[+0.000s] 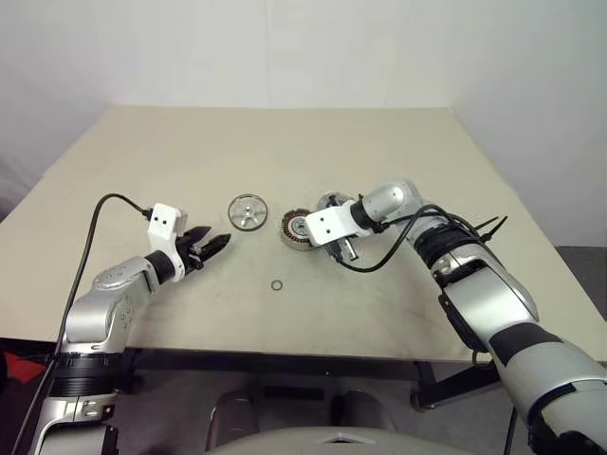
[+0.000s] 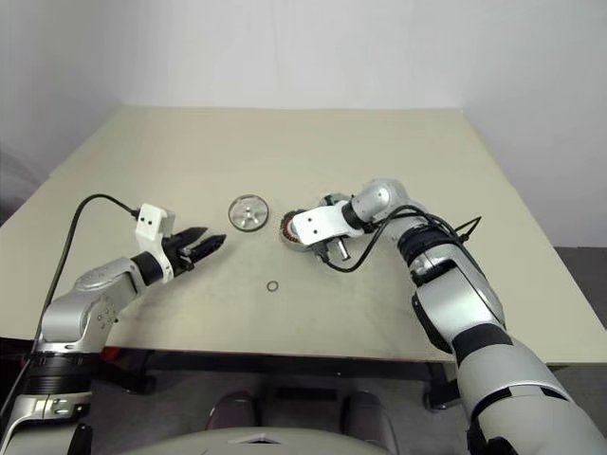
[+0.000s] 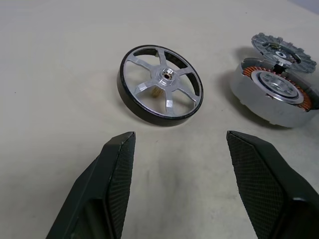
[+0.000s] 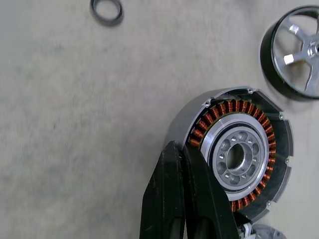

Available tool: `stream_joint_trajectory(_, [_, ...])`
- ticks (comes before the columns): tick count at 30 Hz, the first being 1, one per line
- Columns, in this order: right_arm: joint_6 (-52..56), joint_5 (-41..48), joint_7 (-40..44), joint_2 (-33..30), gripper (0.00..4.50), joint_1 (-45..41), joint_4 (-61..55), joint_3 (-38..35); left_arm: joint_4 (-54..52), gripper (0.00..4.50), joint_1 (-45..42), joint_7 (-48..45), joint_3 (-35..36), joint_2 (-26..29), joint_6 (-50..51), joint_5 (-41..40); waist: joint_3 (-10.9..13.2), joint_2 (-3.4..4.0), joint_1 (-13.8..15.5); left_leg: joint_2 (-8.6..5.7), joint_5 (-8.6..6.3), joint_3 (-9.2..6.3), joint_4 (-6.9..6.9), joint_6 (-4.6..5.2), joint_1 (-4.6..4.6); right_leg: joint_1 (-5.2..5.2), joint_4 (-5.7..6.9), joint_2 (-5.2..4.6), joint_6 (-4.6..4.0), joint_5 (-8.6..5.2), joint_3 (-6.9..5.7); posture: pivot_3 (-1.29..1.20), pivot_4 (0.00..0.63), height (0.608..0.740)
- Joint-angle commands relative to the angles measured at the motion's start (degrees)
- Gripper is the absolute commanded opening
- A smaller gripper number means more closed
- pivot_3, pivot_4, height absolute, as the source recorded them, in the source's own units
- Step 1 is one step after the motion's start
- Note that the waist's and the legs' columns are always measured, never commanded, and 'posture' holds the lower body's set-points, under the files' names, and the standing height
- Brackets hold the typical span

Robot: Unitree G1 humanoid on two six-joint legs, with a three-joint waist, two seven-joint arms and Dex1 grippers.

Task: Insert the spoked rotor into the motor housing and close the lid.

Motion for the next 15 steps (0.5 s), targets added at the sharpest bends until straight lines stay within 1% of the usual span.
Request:
stream_joint_trajectory(1, [0.6, 1.4, -1.2, 1.1, 0.02, -1.1, -2.4, -1.5, -2.0, 3.09, -0.7, 0.0, 0.7, 0.2, -0.5, -0.3, 0.0, 0.00, -0.1, 0.00, 0.00, 0.00, 0.00, 0.00, 0.01, 0.00, 0.00, 0.00, 0.00, 0.00, 0.00, 0.00, 0.000, 0.740])
stream_joint_trajectory(7, [2.4, 1.8, -1.9, 3.1, 0.02, -0.4, -3.9, -1.5, -2.0, 3.09, -0.9, -0.1, 0.5, 0.3, -0.3, -0.3, 0.0, 0.01, -0.3, 0.04, 0.00, 0.00, -0.01, -0.01, 0.02, 0.00, 0.01, 0.04, 0.00, 0.00, 0.00, 0.00, 0.000, 0.740])
stream_joint_trajectory(15, [2.4, 0.9, -2.6, 3.6, 0.02, -0.1, -2.5, -1.0, -1.8, 3.09, -1.0, -0.2, 0.3, 0.1, -0.4, -0.2, 0.0, 0.00, -0.2, 0.02, 0.00, 0.00, 0.00, -0.01, 0.04, 0.00, 0.00, 0.02, 0.00, 0.00, 0.00, 0.00, 0.000, 0.740])
